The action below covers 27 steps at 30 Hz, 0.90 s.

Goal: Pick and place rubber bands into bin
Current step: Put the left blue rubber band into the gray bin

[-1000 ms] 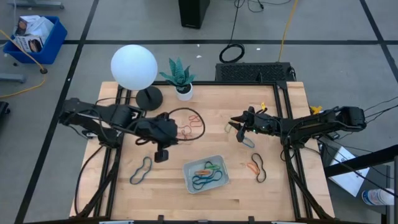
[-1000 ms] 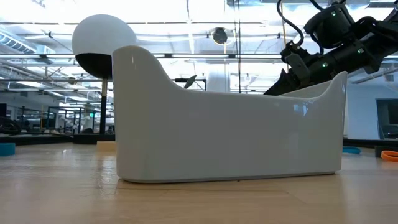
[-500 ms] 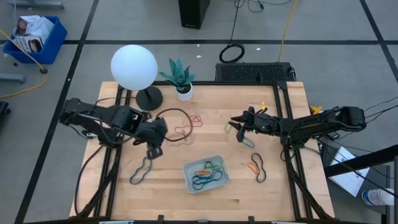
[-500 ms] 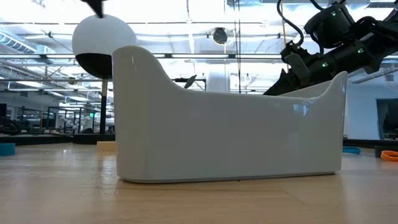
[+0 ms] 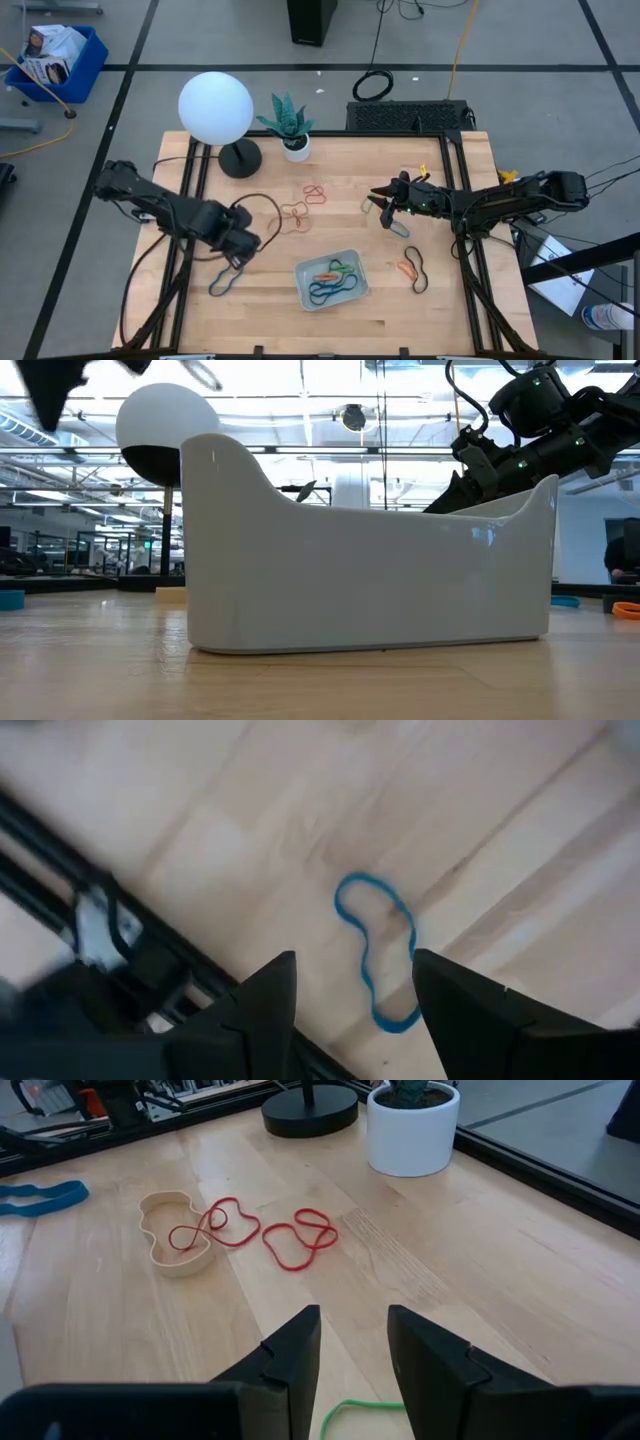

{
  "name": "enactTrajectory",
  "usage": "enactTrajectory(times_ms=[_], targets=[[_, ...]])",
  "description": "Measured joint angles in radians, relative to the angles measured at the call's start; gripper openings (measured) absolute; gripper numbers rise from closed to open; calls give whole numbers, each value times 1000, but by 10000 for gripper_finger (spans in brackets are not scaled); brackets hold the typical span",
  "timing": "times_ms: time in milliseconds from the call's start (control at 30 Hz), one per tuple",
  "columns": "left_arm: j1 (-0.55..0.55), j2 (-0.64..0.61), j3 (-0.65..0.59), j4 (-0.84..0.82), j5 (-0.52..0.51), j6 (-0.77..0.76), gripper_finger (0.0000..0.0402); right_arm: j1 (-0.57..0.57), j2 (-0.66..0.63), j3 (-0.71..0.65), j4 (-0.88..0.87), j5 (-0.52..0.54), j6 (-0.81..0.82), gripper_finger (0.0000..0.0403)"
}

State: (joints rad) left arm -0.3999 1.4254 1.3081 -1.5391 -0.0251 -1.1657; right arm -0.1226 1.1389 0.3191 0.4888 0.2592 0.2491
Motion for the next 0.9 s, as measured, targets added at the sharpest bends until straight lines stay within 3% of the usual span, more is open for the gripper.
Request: enactTrajectory(times_ms=[133, 333, 900], targets=[[-27, 0, -126, 84, 62, -110, 209, 0, 0, 0, 0, 0, -2, 114], [-41, 0, -287, 336, 122, -151, 209, 0, 0, 0, 0, 0, -2, 114], [-23, 0, -555, 588, 165, -247, 209, 0, 0, 0, 0, 0, -3, 114]])
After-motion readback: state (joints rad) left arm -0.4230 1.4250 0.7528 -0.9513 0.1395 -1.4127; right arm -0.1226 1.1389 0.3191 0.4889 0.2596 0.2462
